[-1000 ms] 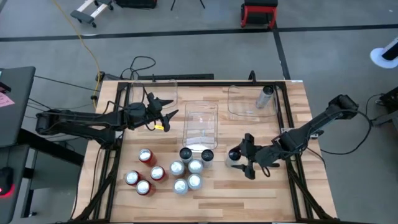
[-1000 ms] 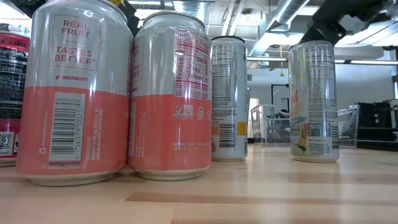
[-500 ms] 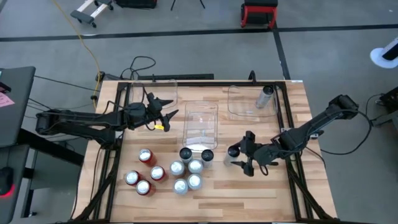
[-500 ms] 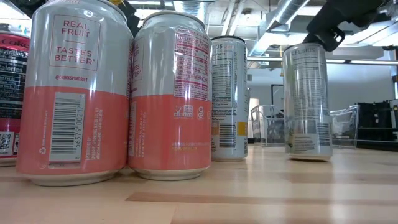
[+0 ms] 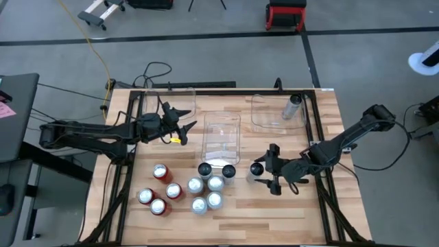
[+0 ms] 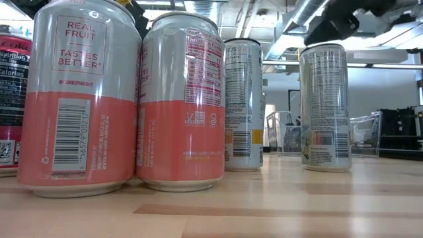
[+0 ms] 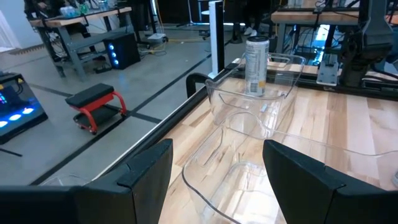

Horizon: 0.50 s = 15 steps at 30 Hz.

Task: Sort soda cans
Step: Put the right black and white soda can in the right transparent bin

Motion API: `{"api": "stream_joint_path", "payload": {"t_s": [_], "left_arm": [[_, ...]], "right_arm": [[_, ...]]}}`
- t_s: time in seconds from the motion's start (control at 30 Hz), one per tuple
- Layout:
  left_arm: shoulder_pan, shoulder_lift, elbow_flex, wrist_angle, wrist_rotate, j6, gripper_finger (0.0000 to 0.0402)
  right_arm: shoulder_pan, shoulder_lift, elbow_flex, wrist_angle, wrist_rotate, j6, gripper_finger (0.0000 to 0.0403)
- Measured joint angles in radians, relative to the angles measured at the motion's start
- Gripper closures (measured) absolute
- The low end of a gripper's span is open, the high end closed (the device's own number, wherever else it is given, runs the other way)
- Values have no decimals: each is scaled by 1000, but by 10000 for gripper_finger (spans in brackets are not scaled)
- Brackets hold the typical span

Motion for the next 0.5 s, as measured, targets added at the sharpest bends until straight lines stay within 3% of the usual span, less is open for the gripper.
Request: {"api": "stream_joint_path", "payload": {"t_s": [0.13,0.5], "left_arm": [[0,0,0,0,0,-4,155],[0,0,0,0,0,-7,155]], "right_arm": [[-1,1,-8,-25,-64,43,35],[-3,0,-8,3,-72,36,35]]}}
